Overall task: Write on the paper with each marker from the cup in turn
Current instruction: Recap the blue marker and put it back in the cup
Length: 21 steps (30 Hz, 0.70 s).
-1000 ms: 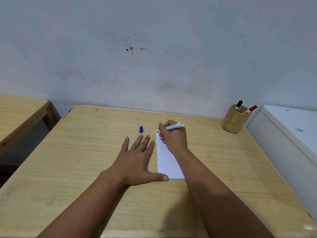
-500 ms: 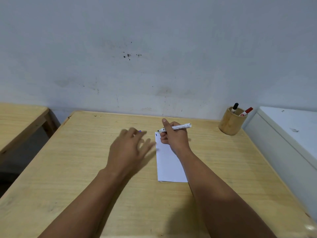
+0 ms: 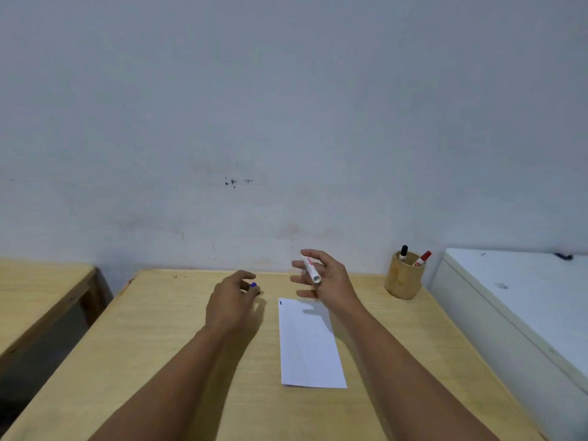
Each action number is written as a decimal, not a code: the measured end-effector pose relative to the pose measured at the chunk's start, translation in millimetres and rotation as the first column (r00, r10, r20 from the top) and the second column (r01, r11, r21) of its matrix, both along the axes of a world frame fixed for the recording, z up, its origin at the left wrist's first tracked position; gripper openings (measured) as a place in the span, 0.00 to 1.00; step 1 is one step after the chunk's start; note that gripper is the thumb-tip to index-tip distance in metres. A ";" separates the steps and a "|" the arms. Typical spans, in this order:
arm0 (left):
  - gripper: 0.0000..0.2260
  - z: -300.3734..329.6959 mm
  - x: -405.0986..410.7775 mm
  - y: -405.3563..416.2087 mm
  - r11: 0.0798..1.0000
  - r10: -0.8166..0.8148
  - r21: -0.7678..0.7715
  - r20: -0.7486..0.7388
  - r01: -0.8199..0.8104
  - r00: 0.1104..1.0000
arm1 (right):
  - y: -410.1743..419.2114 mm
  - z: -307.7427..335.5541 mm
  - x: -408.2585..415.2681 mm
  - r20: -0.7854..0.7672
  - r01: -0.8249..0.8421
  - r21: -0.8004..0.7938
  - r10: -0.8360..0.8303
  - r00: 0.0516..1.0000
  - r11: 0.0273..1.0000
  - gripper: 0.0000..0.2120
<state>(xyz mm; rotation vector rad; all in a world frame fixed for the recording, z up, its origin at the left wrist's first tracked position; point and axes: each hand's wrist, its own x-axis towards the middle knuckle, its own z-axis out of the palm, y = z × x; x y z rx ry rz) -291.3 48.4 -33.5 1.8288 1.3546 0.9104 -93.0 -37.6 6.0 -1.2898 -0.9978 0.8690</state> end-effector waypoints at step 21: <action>0.07 113.0 45.5 -59.5 0.967 -0.064 -0.178 0.521 0.181 0.851 | -54.9 39.1 -2.7 0.306 0.069 0.021 -0.072 0.949 0.997 0.09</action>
